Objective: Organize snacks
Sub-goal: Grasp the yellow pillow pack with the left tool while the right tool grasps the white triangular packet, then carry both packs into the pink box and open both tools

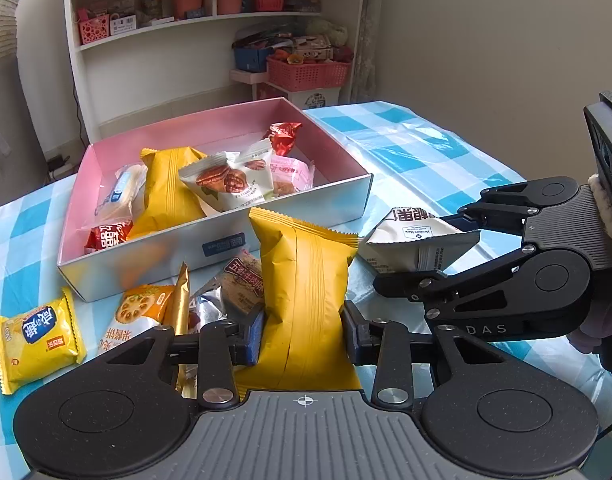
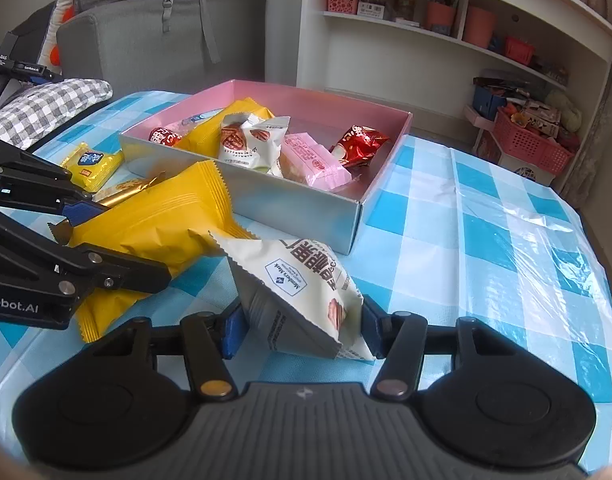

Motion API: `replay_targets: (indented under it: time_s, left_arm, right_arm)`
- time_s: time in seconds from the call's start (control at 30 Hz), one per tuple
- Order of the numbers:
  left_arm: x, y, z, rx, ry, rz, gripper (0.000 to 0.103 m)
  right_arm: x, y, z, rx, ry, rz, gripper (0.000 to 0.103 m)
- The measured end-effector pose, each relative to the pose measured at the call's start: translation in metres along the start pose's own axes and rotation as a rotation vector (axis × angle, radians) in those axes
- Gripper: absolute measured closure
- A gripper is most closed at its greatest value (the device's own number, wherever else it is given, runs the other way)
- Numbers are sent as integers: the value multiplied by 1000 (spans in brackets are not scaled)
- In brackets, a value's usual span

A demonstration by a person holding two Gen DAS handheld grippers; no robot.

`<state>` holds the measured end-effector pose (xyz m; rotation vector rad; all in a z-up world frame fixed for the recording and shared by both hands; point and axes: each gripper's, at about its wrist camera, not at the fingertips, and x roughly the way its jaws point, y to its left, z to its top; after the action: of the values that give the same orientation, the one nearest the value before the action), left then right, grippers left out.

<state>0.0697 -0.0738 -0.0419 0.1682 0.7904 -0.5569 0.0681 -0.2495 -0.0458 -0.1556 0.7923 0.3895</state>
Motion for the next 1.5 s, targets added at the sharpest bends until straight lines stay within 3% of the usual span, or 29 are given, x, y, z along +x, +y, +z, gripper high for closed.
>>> replay_targets:
  time_s: [0.5, 0.9, 1.17, 1.5]
  left_arm:
    - [-35, 15, 13, -95, -49, -13, 68]
    - [-43, 50, 39, -237, -93, 90, 68]
    - [-30, 88, 63, -273, -93, 164, 68]
    - [16, 143, 85, -364, -55, 200, 68]
  right_arm:
    - [-20, -12, 20, 96, -41, 29, 51]
    - [-11, -22, 63, 209, -81, 28, 51]
    - [9, -31, 90, 298, -78, 9, 51]
    - [48, -44, 126, 411, -93, 61, 51]
